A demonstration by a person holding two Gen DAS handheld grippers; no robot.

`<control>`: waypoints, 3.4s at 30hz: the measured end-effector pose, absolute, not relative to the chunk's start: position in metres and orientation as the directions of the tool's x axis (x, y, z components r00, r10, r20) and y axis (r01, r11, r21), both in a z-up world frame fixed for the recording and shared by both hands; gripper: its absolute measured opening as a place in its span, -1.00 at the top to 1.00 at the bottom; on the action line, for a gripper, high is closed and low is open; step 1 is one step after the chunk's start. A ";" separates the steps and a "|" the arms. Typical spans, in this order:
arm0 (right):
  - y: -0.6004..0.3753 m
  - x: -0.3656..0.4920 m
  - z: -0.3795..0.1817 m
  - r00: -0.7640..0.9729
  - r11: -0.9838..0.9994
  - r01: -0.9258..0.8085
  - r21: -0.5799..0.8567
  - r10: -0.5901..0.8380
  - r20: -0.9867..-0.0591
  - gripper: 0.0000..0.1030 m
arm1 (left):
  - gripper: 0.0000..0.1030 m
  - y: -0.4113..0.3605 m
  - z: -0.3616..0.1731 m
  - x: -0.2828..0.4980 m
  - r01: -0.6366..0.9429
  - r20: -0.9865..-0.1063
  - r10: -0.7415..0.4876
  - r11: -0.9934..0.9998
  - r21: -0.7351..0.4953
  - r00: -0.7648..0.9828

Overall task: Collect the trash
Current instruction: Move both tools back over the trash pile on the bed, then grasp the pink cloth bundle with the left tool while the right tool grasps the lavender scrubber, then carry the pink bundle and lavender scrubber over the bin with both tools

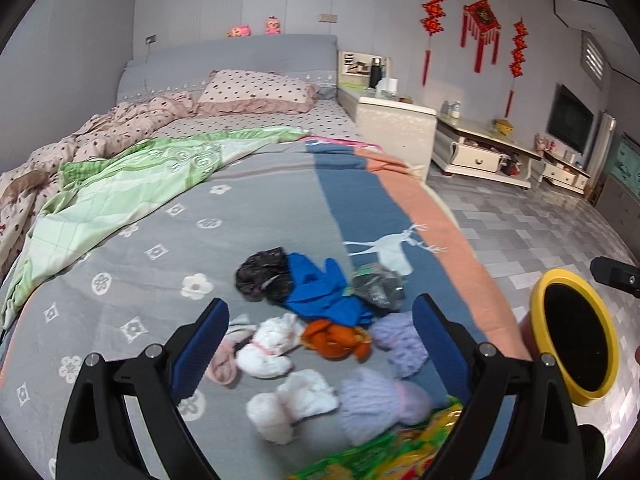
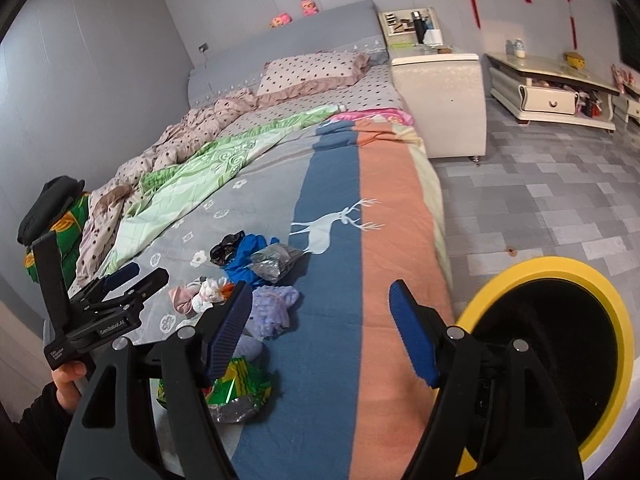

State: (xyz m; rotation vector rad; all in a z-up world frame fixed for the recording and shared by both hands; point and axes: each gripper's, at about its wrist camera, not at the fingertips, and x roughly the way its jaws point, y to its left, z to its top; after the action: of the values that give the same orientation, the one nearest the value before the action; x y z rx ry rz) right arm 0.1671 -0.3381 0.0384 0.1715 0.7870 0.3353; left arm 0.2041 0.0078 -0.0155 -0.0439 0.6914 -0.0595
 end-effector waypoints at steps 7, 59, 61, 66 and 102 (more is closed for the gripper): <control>-0.294 0.190 0.022 0.610 0.928 -0.278 0.250 0.371 -0.700 -0.32 | -0.74 0.048 -0.033 0.211 -0.037 -0.668 0.002 0.999 -0.038 0.744; -0.175 0.273 -0.118 0.383 0.905 -0.409 0.122 0.291 -0.877 0.06 | 0.34 0.101 -0.140 0.256 -0.037 -0.799 -0.062 0.994 -0.105 0.598; -0.174 0.273 -0.118 0.387 0.905 -0.408 0.121 0.291 -0.875 0.09 | 0.36 0.100 -0.140 0.256 -0.032 -0.797 -0.060 0.995 -0.099 0.601; -0.175 0.272 -0.115 0.394 0.906 -0.404 0.125 0.296 -0.870 0.15 | 0.41 0.101 -0.139 0.254 -0.028 -0.793 -0.075 0.993 -0.115 0.605; -0.221 0.190 -0.022 0.532 0.906 -0.400 0.141 0.354 -0.769 0.16 | 0.42 0.088 -0.054 0.181 -0.021 -0.676 -0.090 0.988 -0.154 0.732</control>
State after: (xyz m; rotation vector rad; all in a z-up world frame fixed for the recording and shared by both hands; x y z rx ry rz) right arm 0.1902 -0.2209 -0.0221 -0.0550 0.9045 0.4499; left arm 0.1808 0.0881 -0.0539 -0.1550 0.7501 -0.0379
